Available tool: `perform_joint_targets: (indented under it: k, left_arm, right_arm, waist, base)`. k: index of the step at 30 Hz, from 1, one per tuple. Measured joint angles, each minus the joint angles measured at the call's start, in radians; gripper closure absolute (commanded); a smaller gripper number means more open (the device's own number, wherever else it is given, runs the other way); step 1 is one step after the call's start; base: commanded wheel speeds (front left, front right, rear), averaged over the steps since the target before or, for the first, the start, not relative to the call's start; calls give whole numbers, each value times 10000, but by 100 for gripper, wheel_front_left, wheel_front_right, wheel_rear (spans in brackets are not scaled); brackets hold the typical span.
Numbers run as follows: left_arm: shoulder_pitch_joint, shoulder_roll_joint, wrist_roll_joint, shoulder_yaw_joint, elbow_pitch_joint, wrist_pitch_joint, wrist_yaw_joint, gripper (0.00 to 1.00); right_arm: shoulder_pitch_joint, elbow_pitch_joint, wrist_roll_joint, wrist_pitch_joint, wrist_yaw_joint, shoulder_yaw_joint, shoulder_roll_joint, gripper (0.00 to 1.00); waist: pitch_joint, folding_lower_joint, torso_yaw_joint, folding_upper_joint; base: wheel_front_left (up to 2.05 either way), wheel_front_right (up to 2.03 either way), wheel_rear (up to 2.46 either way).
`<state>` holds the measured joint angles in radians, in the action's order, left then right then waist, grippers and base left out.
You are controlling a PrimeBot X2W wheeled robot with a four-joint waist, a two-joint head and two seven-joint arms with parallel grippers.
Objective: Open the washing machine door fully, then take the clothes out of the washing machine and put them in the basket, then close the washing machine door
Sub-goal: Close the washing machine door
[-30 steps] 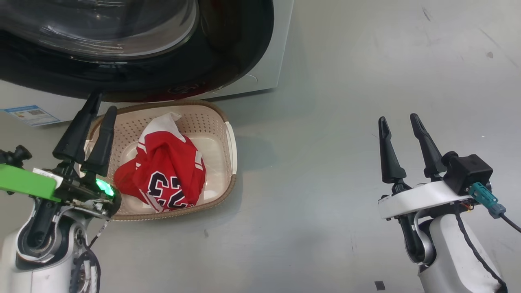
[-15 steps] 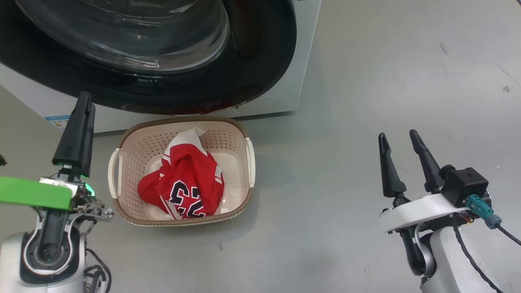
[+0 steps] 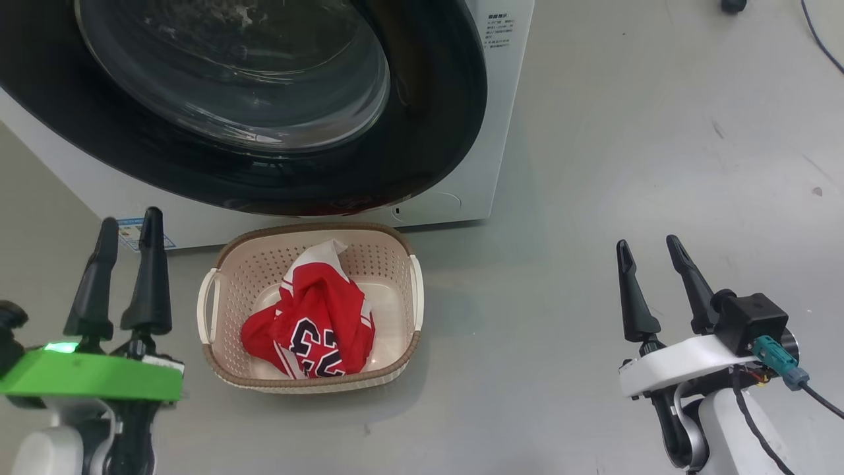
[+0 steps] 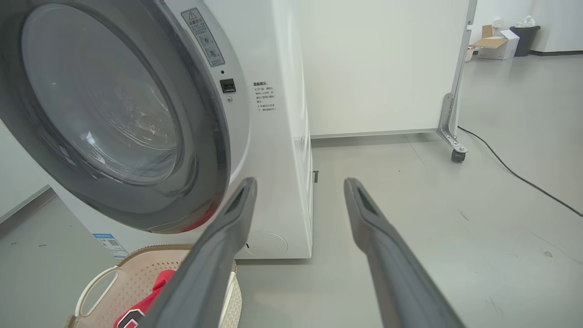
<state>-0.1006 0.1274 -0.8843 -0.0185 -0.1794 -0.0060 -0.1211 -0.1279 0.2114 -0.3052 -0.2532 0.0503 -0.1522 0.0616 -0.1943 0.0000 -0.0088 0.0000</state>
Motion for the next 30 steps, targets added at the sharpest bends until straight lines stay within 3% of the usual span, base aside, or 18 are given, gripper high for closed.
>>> perform_joint_targets:
  k: [4, 10, 22, 30]
  left_arm:
    - [557, 255, 1570, -222, 251, -506, 58, 0]
    - [1223, 441, 3145, -752, 635, -917, 706, 0]
    - [1801, 230, 4265, -1335, 1039, -1200, 1774, 0]
    - [2081, 71, 4451, -1467, 1168, -1275, 1965, 0]
  right_arm:
    - [218, -2, 23, 0, -12, 0, -2, 0]
    - [608, 0, 71, 0, -15, -17, -6, 0]
    - [1210, 44, 90, 0, -104, -274, -38, 0]
    - [1394, 65, 161, 0, -178, -424, -50, 0]
  waist:
    - [248, 0, -5, 0]
    - [639, 0, -10, 0]
    - [1165, 0, 121, 0]
    - [1355, 0, 159, 0]
  base:
    - [0, 0, 0]
    - [0, 0, 0]
    - [0, 0, 0]
    - [0, 0, 0]
